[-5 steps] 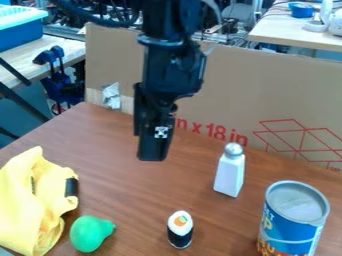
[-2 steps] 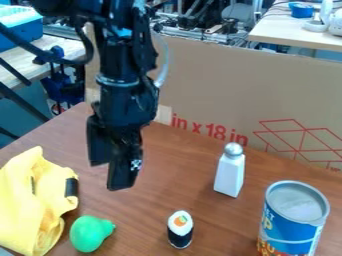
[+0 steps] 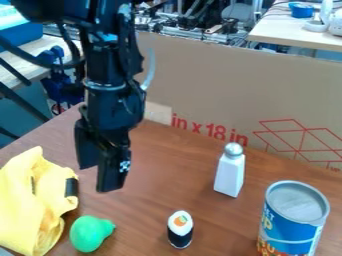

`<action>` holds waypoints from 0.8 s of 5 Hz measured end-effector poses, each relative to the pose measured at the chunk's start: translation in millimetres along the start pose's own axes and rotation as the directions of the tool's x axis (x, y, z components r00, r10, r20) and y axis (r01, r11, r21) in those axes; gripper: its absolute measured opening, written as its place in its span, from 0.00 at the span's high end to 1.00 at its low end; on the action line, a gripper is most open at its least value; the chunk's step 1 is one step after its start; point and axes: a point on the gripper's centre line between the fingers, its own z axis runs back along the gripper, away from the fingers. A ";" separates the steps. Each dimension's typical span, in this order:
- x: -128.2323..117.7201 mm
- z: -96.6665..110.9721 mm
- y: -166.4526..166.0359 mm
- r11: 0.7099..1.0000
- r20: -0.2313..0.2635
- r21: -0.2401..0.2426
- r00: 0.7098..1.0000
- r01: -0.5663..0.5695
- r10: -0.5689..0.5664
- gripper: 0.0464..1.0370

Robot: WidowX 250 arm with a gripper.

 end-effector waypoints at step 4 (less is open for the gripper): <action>-31.5 -42.5 10.9 0.997 -0.029 -0.031 0.997 0.072 -0.072 0.03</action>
